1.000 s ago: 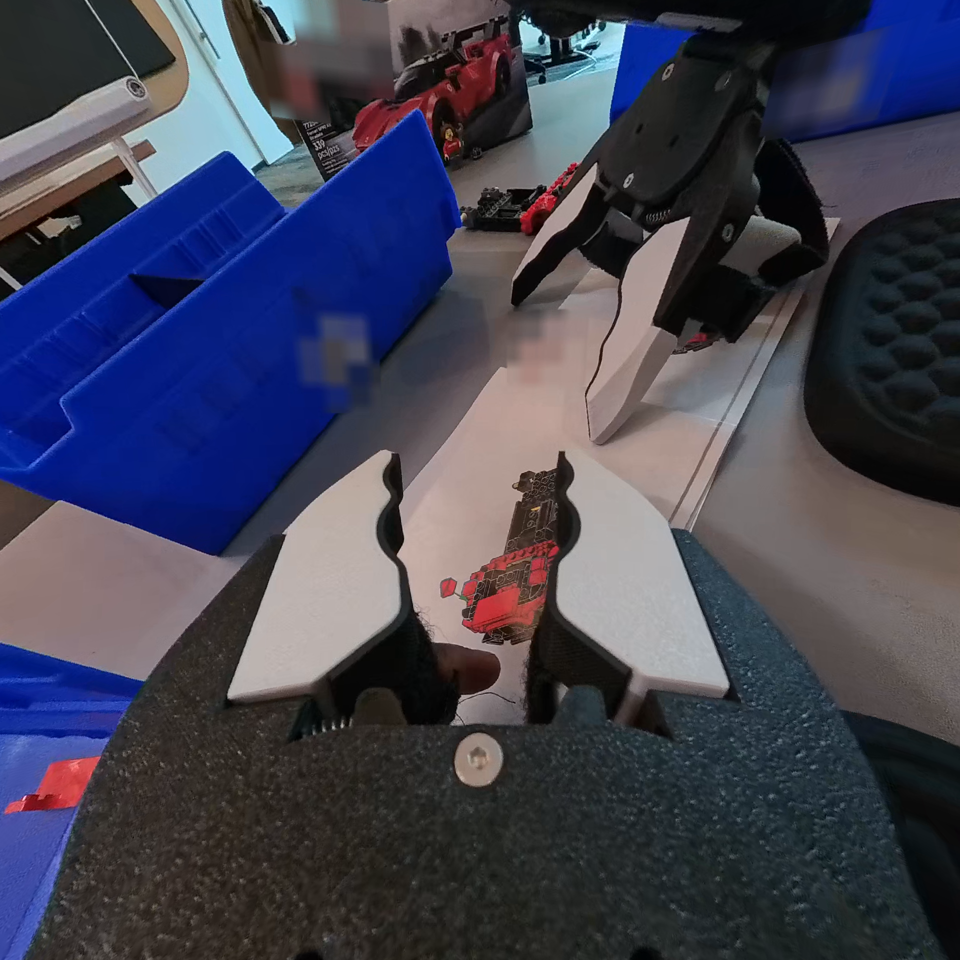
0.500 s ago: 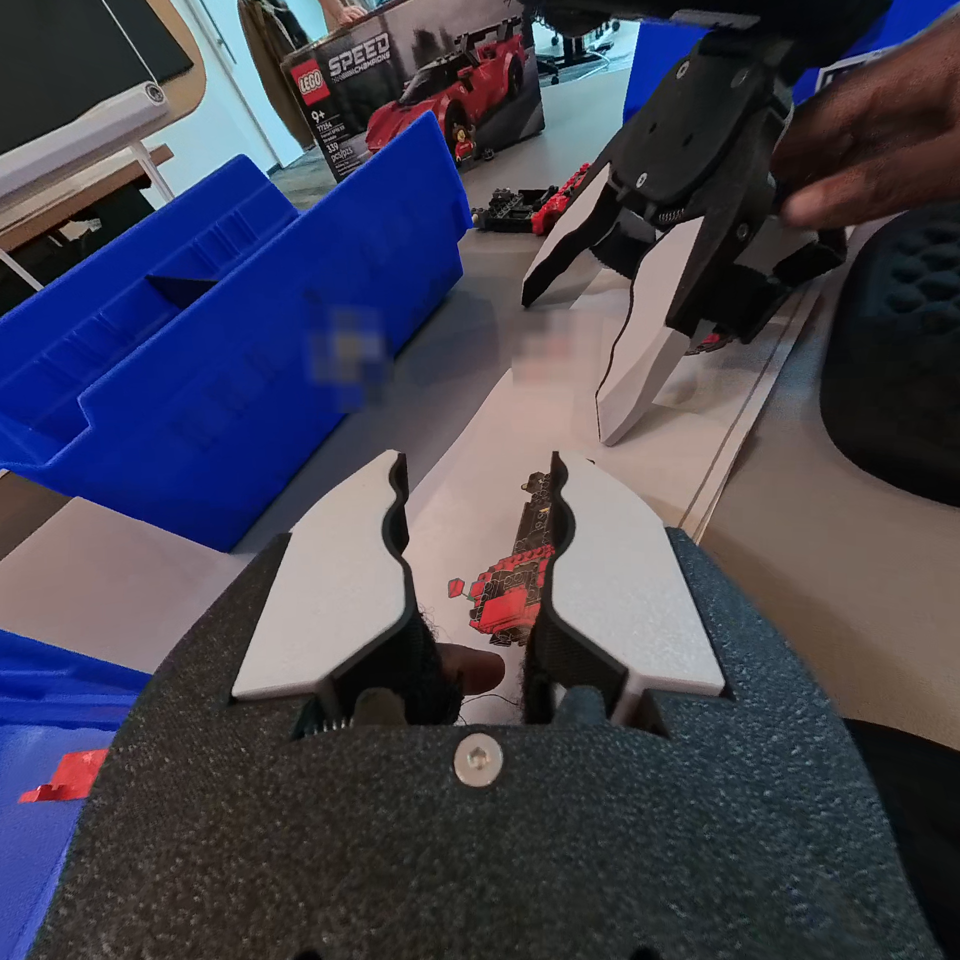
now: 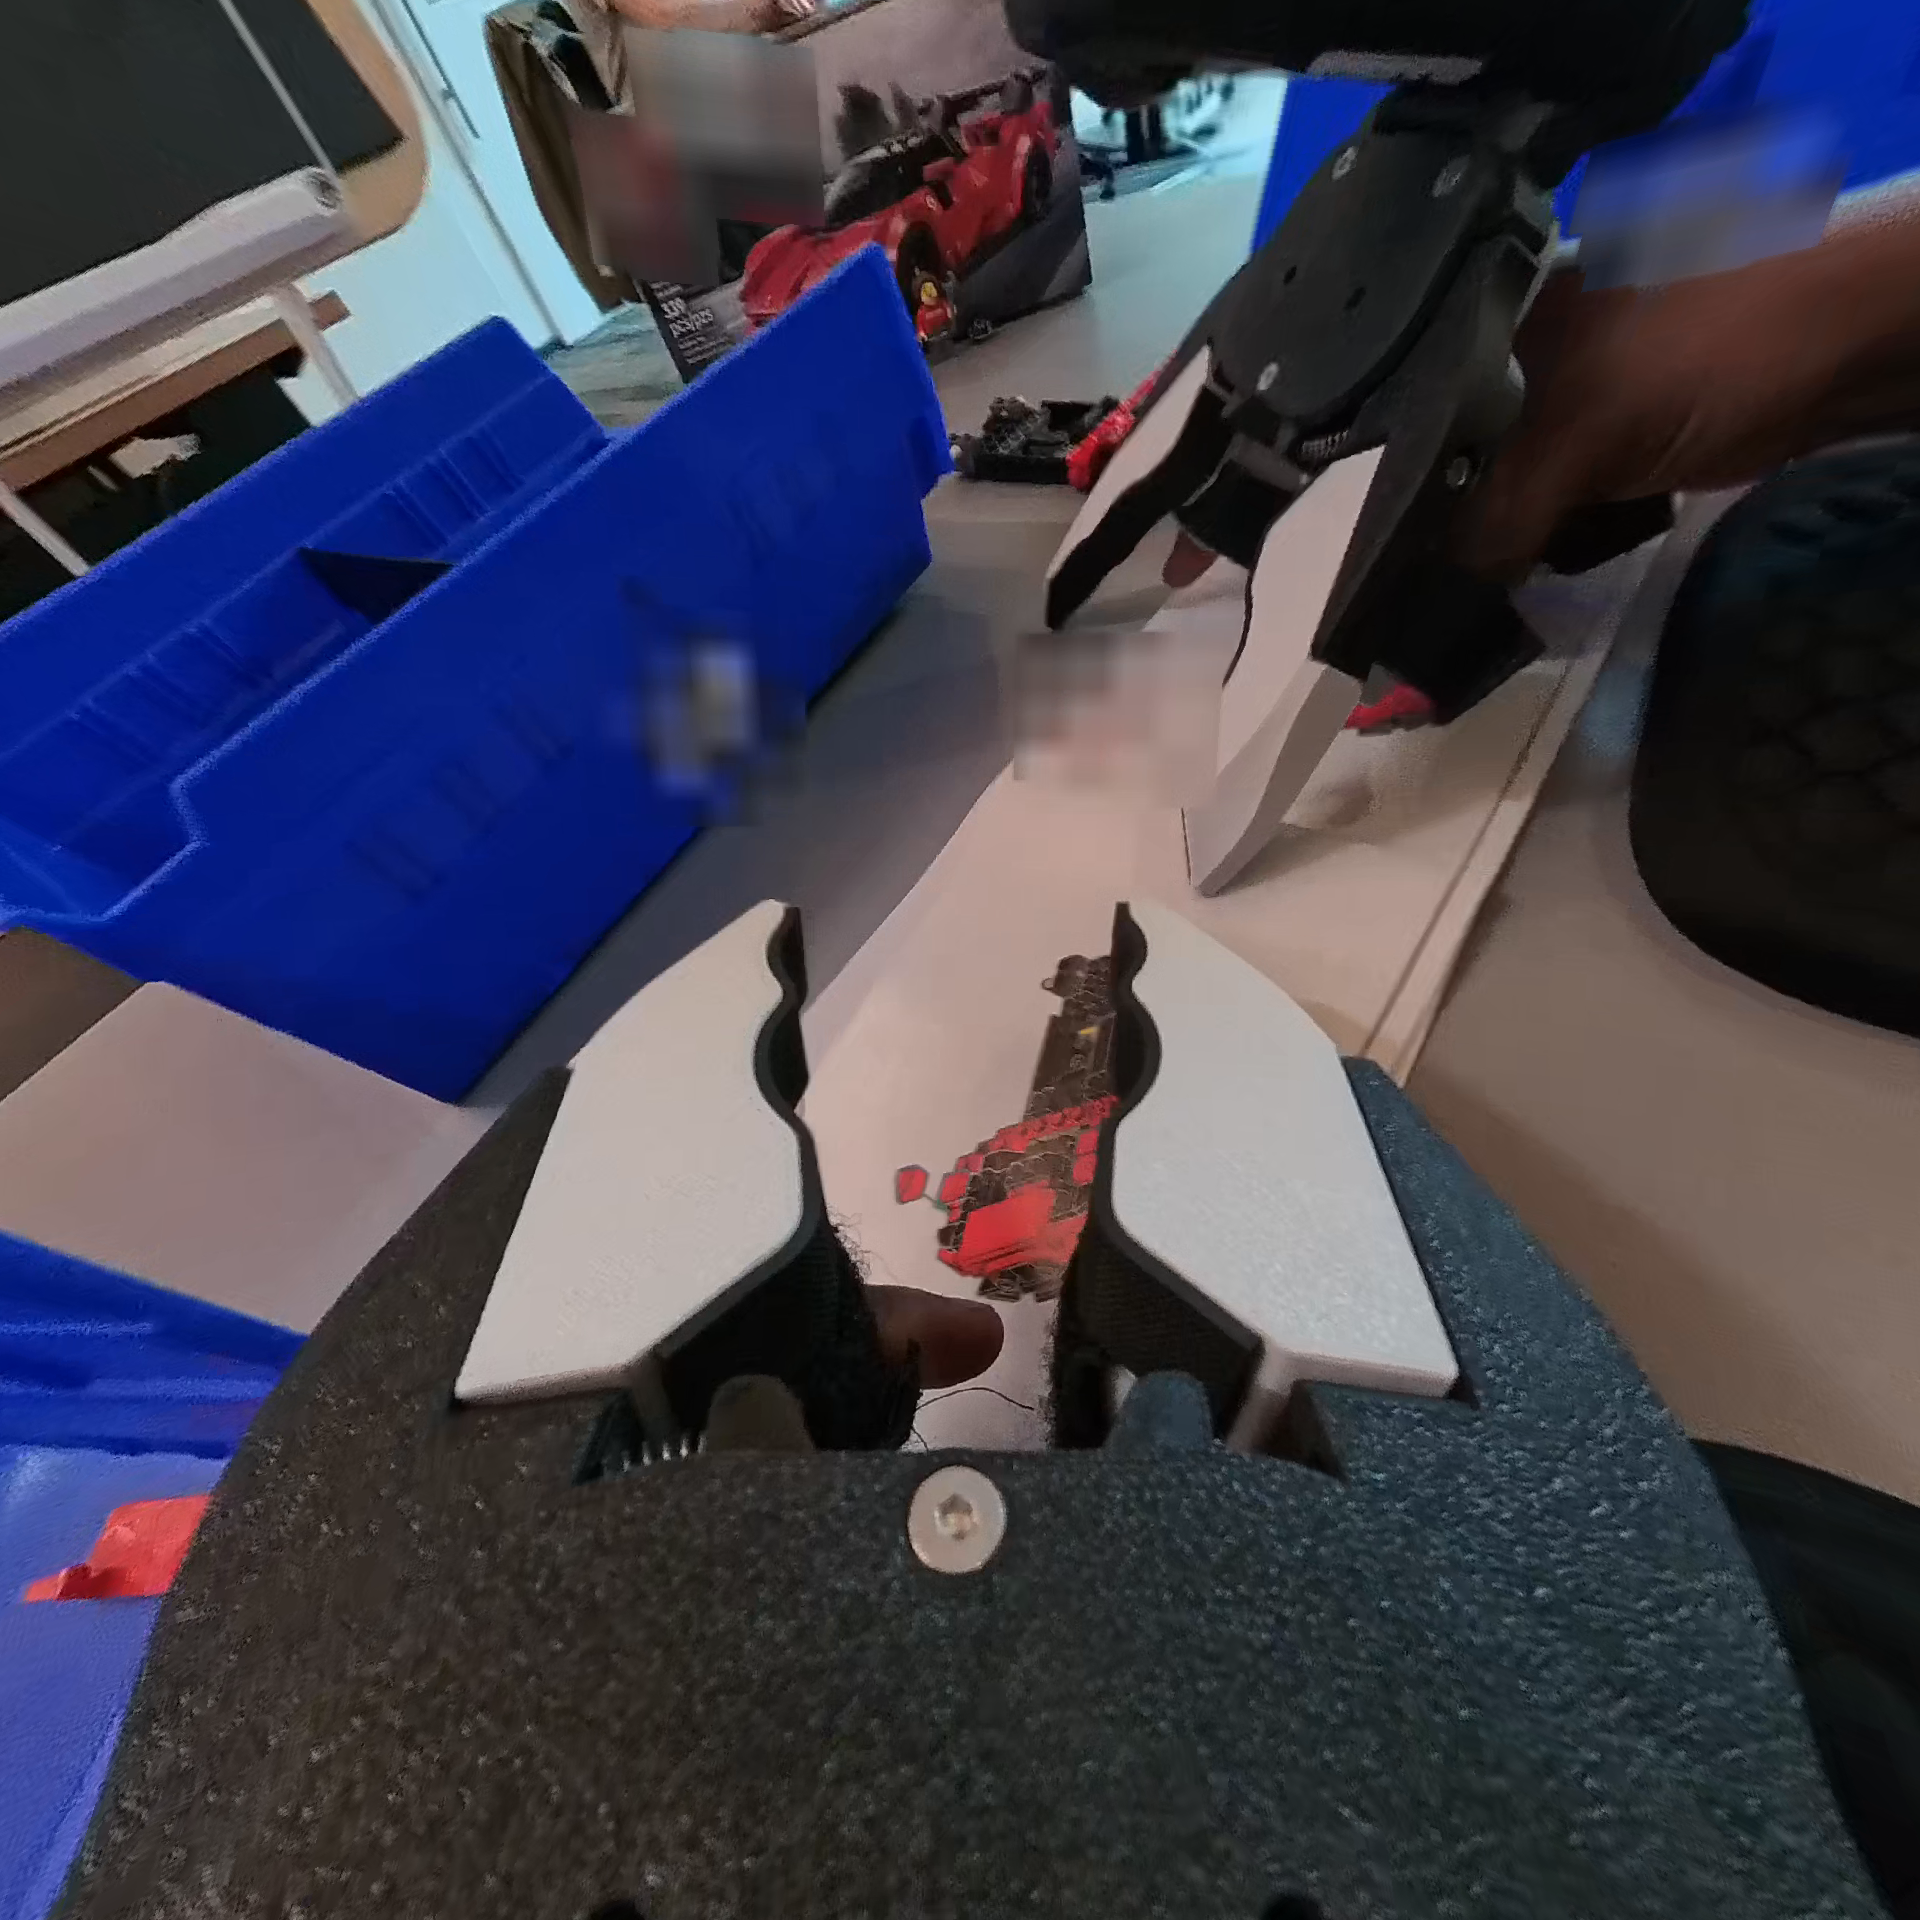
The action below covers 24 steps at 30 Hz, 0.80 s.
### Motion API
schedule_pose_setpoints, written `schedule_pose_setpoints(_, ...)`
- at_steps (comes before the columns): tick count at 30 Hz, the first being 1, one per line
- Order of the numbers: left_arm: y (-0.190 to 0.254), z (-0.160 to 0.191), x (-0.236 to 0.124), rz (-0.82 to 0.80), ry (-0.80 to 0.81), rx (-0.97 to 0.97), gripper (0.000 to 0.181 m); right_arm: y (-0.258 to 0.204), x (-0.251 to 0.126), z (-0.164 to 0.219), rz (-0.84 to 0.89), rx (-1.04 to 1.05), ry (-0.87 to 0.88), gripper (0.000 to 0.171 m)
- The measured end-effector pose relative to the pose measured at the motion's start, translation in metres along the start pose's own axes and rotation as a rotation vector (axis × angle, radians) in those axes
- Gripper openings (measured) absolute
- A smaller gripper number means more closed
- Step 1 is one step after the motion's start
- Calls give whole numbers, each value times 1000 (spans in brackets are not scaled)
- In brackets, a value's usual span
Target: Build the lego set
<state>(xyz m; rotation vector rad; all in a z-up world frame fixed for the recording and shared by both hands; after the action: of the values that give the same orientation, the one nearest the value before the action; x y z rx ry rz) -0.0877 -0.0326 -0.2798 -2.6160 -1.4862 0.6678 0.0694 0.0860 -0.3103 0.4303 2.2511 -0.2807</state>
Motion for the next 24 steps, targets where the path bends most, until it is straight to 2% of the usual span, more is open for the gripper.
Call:
schedule_pose_setpoints(1,-3,0,-2,-14,16,-14,56,1,-6,-3,7,-17,47,136)
schedule_pose_setpoints(5,-23,-5,-14,-96,104,-104,56,-12,-64,-30,-27,-159,567,98)
schedule_pose_setpoints(7,-33,-8,-23,-100,134,-149,46,-20,-80,-38,-121,-184,677,94)
schedule_pose_setpoints(8,-37,-9,-27,-89,143,-172,38,-23,-84,-41,-187,-175,721,79)
schedule_pose_setpoints(10,-45,-10,-35,-63,162,-210,11,-33,-91,-45,-364,-218,843,5)
schedule_pose_setpoints(11,-47,-10,-38,-42,169,-218,4,-35,-92,-47,-384,-223,892,0)
schedule_pose_setpoints(14,-50,-7,-42,53,126,-202,0,-42,-83,-52,-398,-309,824,0)
schedule_pose_setpoints(15,-50,-4,-42,62,103,-189,0,-44,-79,-52,-403,-351,803,9)
schedule_pose_setpoints(16,-51,-1,-41,64,84,-174,1,-47,-77,-53,-411,-374,825,50)
schedule_pose_setpoints(17,-51,2,-41,71,67,-160,3,-48,-73,-54,-393,-353,853,107)
schedule_pose_setpoints(18,-51,5,-40,84,53,-153,5,-49,-69,-55,-388,-355,867,124)
schedule_pose_setpoints(21,-50,10,-38,124,57,-183,7,-50,-62,-53,-381,-397,846,106)
schedule_pose_setpoints(22,-50,10,-38,129,63,-186,8,-50,-59,-51,-373,-406,821,94)
schedule_pose_setpoints(23,-50,10,-39,121,63,-180,9,-50,-55,-47,-397,-428,801,71)
schedule_pose_setpoints(24,-51,10,-39,108,57,-167,9,-51,-52,-43,-420,-453,791,39)
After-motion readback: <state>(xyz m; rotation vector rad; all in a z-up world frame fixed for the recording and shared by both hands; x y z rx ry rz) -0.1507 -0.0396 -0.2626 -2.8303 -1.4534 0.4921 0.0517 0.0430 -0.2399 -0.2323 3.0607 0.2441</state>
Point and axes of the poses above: each gripper's, where its closed fingertips meet, x out along the fingers, z out of its underside, y = z × x across the jaws, the point moved 8 cm from there along -x, back along the fingers, and after that the axes turned 1 degree about -y, right-handed, at the moved point
